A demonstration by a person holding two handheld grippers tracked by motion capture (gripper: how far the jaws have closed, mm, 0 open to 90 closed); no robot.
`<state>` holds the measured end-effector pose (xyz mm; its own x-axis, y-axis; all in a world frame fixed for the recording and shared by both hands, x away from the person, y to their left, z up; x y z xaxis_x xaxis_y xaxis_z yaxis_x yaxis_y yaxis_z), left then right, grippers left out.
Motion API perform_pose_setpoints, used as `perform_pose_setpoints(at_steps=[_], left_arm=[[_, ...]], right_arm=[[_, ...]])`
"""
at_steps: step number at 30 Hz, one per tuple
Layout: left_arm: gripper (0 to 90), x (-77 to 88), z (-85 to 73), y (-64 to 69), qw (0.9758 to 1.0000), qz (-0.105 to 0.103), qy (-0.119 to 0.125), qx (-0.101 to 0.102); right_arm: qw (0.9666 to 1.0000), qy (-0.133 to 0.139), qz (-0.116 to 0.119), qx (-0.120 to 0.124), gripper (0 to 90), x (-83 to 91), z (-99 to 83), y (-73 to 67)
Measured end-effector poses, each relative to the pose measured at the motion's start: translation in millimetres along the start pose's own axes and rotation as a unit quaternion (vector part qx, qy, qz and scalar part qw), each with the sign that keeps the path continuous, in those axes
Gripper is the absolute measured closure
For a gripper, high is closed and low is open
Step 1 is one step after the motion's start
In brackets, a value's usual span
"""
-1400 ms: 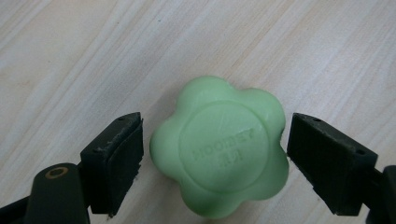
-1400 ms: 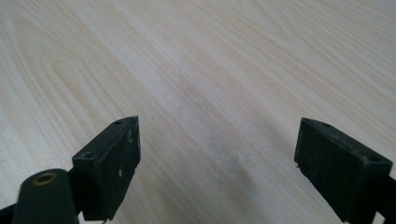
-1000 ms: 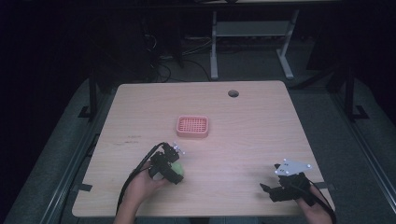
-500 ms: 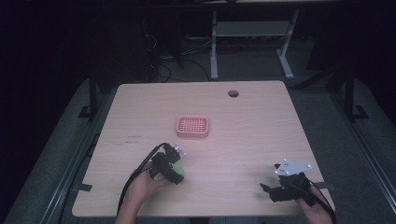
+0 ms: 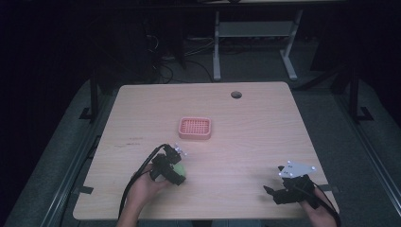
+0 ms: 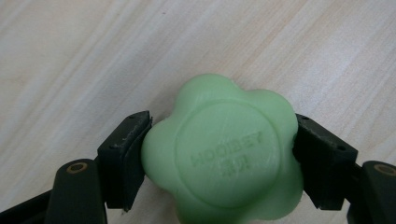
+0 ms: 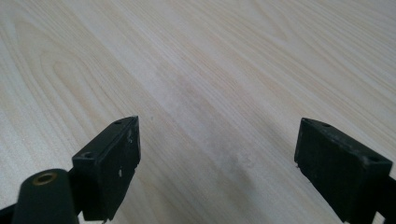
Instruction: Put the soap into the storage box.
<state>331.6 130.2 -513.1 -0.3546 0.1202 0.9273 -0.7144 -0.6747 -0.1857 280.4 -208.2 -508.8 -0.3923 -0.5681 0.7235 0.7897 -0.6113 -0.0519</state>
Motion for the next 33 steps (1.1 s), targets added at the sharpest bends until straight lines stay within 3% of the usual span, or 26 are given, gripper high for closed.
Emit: perform_pose_setpoints(at_steps=[6,10,19,30,33], left_arm=[[26.7,2.2,0.8,-3.1,1.0000,0.002,-0.003,-0.008],[26.8,4.2,3.4,-3.1,0.9999,0.000,0.009,0.005],[26.8,15.3,18.7,-10.4,0.9995,-0.006,0.028,0.012],[26.8,17.4,34.3,-24.5,0.9985,-0.017,0.041,0.033],[26.8,17.8,39.2,-27.4,0.9986,-0.014,0.040,0.031]], right_arm=[[1.0000,0.000,-0.001,0.000,13.9,0.4,0.1,-0.1],[1.0000,0.000,-0.001,0.000,13.8,0.4,0.1,0.0],[1.0000,0.000,-0.001,-0.001,13.8,0.1,0.3,0.1],[1.0000,0.001,-0.002,0.001,13.9,0.9,0.5,1.5],[1.0000,0.003,-0.001,-0.002,13.8,0.9,0.7,1.3]])
Point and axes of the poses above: each handheld gripper's, and its own axes: x roughly backward along the jaws, z roughly out of its top, y roughly to its right, the point moved 8 cm from there along -x, roughly forward along the jaws, and after that the axes turned 12 degrees about z, right-handed, at the moved point
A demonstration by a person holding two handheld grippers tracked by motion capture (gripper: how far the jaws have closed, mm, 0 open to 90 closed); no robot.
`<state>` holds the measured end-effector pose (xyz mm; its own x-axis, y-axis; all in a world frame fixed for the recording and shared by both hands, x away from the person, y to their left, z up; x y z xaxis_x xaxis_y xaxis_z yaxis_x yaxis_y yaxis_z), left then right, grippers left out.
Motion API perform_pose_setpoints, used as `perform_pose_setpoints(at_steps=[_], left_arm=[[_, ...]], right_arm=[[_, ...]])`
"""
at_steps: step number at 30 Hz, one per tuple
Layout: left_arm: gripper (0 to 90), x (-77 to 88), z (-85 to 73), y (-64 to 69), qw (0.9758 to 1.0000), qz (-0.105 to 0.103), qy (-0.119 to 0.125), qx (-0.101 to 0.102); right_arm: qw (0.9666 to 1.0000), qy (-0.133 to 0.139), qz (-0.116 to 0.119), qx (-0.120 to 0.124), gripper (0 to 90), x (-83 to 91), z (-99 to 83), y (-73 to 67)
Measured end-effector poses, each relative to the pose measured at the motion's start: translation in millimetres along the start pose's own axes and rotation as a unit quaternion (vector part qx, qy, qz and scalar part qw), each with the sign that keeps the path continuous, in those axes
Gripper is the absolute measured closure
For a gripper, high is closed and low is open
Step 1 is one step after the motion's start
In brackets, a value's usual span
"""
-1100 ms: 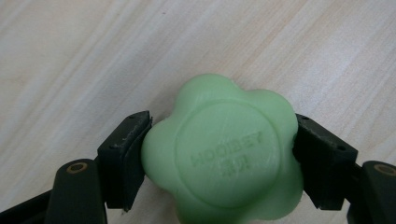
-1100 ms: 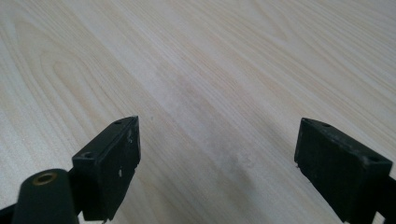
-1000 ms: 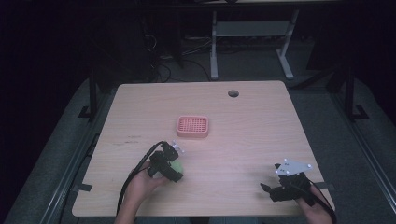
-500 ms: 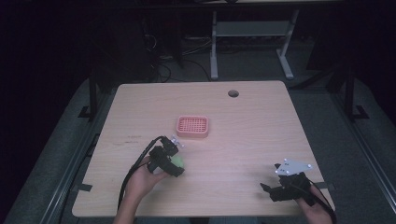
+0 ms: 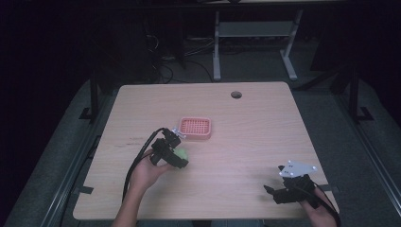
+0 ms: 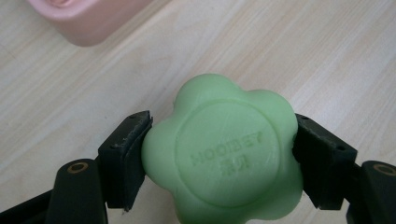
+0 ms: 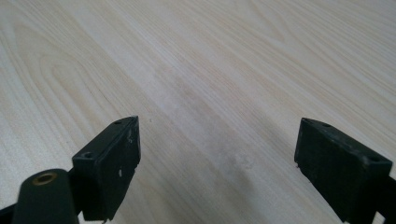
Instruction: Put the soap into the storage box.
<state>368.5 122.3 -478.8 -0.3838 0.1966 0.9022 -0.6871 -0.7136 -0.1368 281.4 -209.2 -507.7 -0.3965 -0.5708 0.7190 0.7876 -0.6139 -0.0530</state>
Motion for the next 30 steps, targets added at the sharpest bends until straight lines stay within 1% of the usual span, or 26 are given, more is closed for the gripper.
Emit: perform_pose_setpoints(at_steps=[2,4,8,13,15,16,18,27,29,30], left_arm=[[26.8,-0.3,3.1,-2.2,1.0000,0.002,0.000,-0.004],[26.8,-0.5,6.0,-3.5,1.0000,0.001,-0.001,-0.001],[26.8,-1.6,12.2,-6.3,1.0000,0.002,-0.003,-0.002],[26.8,-2.4,23.5,-10.5,1.0000,0.005,-0.006,-0.006],[26.8,-2.5,28.0,-12.4,0.9999,0.006,-0.007,-0.010],[26.8,-3.0,30.3,-12.3,1.0000,0.003,-0.007,-0.005],[26.8,-4.4,34.8,-14.6,1.0000,0.003,-0.004,-0.004],[26.8,-11.3,47.6,-22.9,0.9999,0.006,-0.011,-0.005],[26.8,-12.6,50.0,-24.5,0.9999,0.006,-0.012,0.000],[26.8,-13.1,51.3,-25.8,0.9999,0.006,-0.013,-0.003]], right_arm=[[1.0000,0.000,-0.001,0.001,13.9,0.2,-0.1,0.3],[1.0000,0.001,-0.001,0.000,13.9,0.4,0.1,0.3],[1.0000,0.002,-0.001,-0.001,13.8,0.4,0.2,0.4],[1.0000,0.003,0.000,-0.002,13.8,0.6,0.4,0.2],[1.0000,0.004,0.000,-0.003,13.9,0.5,0.4,0.2],[1.0000,0.004,0.000,-0.003,13.9,0.5,0.4,0.2],[1.0000,0.003,-0.001,-0.001,13.9,0.4,0.2,0.8],[1.0000,0.002,0.001,0.000,13.9,-0.5,0.1,-0.1],[1.0000,0.001,0.002,0.000,13.8,-0.8,0.1,0.0],[1.0000,0.001,0.001,0.000,13.9,-0.8,0.0,0.0]])
Point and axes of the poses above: each handheld gripper's, and its own axes: x roughly backward along the jaws, z roughly out of its top, y roughly to its right, the point moved 8 cm from there along -x, roughly forward along the jaws, and after that the axes turned 12 degrees about z, right-handed, at the moved point
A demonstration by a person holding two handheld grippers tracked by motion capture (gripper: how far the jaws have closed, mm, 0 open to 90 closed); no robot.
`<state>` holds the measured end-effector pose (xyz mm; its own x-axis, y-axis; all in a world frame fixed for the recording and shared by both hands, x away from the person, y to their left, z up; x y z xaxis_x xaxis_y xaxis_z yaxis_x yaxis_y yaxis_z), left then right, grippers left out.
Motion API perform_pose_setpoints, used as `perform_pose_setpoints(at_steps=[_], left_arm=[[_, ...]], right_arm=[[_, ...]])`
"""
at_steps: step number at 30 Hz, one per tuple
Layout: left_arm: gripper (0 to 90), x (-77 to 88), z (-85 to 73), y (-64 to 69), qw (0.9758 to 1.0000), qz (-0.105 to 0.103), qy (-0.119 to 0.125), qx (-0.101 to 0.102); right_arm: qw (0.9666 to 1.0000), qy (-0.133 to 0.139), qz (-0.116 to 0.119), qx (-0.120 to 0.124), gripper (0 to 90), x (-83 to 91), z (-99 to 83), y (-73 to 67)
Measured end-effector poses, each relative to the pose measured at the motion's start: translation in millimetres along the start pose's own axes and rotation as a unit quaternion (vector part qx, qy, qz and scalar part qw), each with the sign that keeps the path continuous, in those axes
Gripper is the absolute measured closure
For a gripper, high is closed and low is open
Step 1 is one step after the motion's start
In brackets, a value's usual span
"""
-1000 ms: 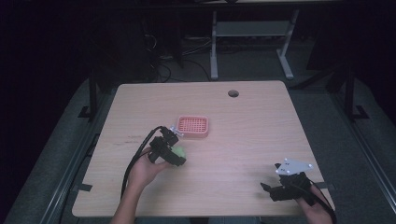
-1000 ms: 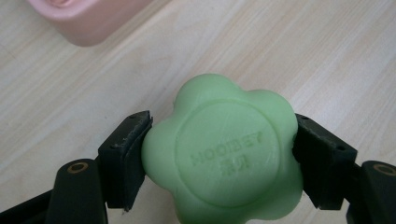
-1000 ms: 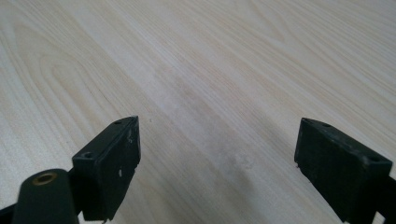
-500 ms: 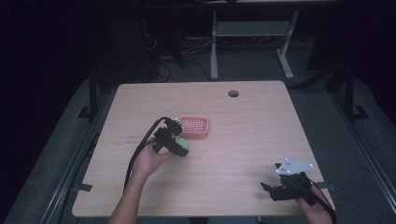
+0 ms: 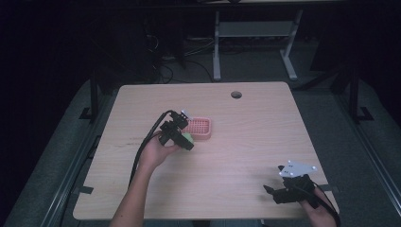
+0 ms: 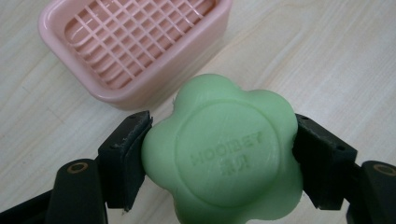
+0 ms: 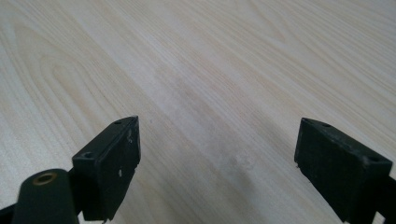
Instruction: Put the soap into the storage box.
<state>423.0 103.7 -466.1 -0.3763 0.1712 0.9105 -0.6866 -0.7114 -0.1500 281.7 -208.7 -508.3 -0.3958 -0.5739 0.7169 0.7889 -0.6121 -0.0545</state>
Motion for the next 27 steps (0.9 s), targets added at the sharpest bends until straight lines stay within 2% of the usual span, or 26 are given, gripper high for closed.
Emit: perform_pose_setpoints(at_steps=[2,11,12,15,20,27], left_arm=[[26.8,-1.1,2.4,-0.5,1.0000,-0.002,0.000,0.004],[26.8,-7.1,13.5,-3.3,1.0000,-0.003,-0.007,0.000],[26.8,-7.4,14.6,-4.4,0.9999,-0.002,-0.009,-0.005],[26.8,-9.9,18.2,-4.3,0.9999,-0.003,-0.009,0.004],[26.8,-13.0,21.9,-5.8,0.9998,-0.001,-0.019,-0.005],[26.8,-15.2,31.6,-12.1,0.9998,-0.004,-0.017,0.004]], right_arm=[[1.0000,0.000,0.000,0.001,13.9,-0.1,-0.1,-0.1],[1.0000,0.001,0.000,-0.005,13.8,-0.1,-0.6,0.2],[1.0000,0.001,0.000,-0.004,13.9,0.0,-0.7,0.4],[1.0000,0.001,0.000,-0.004,13.8,0.4,-0.9,0.7],[1.0000,0.001,0.000,-0.003,13.9,0.5,-0.8,0.6],[1.0000,0.001,0.000,-0.003,13.8,0.5,-1.0,0.9]])
Point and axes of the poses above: each handheld gripper's, and its own axes: x roughly backward along the jaws, z roughly out of its top, y roughly to its right, the point moved 8 cm from there along -x, roughly forward along the jaws, and after that the axes turned 12 degrees about z, right-handed, at the moved point
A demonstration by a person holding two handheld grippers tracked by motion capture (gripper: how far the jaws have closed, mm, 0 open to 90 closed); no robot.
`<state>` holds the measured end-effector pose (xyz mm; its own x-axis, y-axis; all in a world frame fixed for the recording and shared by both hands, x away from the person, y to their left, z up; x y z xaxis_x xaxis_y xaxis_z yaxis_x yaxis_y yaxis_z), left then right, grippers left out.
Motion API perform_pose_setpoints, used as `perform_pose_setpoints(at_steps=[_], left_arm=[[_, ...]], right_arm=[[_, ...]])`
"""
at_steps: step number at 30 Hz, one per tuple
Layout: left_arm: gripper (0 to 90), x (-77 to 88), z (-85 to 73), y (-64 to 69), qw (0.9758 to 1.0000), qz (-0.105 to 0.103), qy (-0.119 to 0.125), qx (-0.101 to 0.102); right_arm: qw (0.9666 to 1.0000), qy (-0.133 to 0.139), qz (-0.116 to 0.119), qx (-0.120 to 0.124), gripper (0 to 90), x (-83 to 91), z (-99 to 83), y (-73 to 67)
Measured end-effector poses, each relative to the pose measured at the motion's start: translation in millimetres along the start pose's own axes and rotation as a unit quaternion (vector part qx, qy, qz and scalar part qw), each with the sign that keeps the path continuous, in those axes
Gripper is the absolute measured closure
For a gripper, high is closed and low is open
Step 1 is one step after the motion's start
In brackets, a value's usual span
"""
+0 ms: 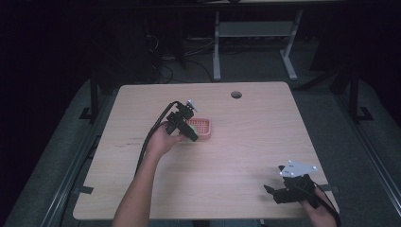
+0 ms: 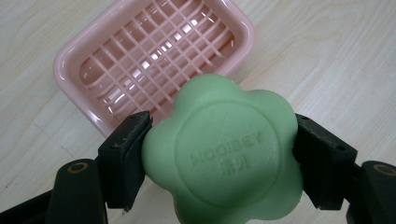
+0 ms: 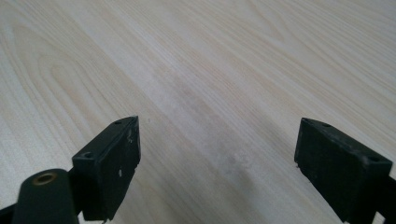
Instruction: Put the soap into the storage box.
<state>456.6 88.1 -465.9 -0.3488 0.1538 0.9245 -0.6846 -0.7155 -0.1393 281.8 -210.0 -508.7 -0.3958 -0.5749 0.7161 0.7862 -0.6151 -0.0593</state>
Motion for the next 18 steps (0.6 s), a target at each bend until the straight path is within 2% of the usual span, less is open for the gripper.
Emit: perform_pose_setpoints(at_steps=[7,12,18], left_arm=[[26.8,-0.8,9.4,-5.9,1.0000,0.002,-0.006,0.002],[26.8,-1.9,16.8,-9.8,0.9999,0.005,-0.011,-0.004],[26.8,-7.8,23.8,-12.6,0.9998,0.006,-0.020,-0.002]], right_arm=[[1.0000,0.000,-0.001,0.000,13.8,0.3,-0.3,0.7],[1.0000,0.000,0.001,0.001,13.9,-0.3,0.4,-1.0],[1.0000,0.001,0.001,-0.001,13.8,0.1,0.2,-0.3]])
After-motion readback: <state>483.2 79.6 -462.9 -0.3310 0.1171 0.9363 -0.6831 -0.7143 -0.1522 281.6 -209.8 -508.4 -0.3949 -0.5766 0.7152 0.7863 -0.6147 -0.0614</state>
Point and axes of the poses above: each handheld gripper's, and its own axes: x roughly backward along the jaws, z roughly out of its top, y roughly to its right, the point moved 8 cm from there along -x, roughly forward along the jaws, and after that the axes turned 12 degrees about z, right-handed, at the moved point
